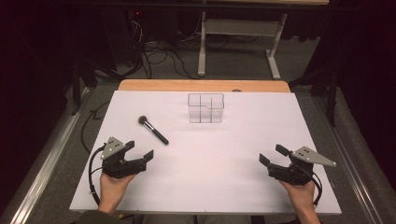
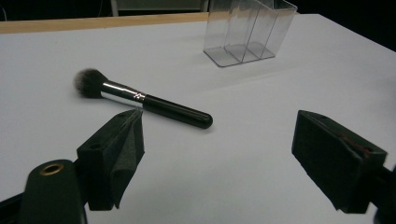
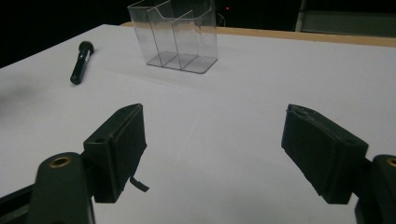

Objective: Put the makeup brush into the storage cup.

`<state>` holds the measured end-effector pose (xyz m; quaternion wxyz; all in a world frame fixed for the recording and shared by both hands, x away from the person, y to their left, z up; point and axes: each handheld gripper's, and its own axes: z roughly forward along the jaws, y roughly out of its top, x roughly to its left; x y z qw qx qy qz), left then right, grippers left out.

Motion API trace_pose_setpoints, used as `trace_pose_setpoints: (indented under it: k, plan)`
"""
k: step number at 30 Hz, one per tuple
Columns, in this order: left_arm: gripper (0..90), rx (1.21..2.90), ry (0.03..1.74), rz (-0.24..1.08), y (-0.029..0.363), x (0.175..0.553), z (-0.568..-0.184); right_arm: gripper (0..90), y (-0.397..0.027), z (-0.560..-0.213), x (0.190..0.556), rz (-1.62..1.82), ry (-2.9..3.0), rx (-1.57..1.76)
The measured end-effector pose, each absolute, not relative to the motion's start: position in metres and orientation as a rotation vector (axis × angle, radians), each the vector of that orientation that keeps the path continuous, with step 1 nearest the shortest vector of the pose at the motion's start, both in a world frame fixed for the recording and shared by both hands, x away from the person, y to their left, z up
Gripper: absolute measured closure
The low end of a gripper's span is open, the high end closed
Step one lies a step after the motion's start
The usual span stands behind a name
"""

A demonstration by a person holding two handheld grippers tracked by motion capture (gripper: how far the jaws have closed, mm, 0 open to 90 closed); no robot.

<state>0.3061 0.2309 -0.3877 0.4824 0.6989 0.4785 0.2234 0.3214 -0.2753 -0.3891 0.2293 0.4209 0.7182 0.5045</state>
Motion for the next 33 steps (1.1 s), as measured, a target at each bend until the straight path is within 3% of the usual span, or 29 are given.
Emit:
trace_pose_setpoints:
  k: [33]
  plan:
    - [16.8,1.674,1.175,0.494,0.2285,0.3104,-0.3803,23.6,-0.2765,-0.3898,0.3210,1.403,1.958,1.170]
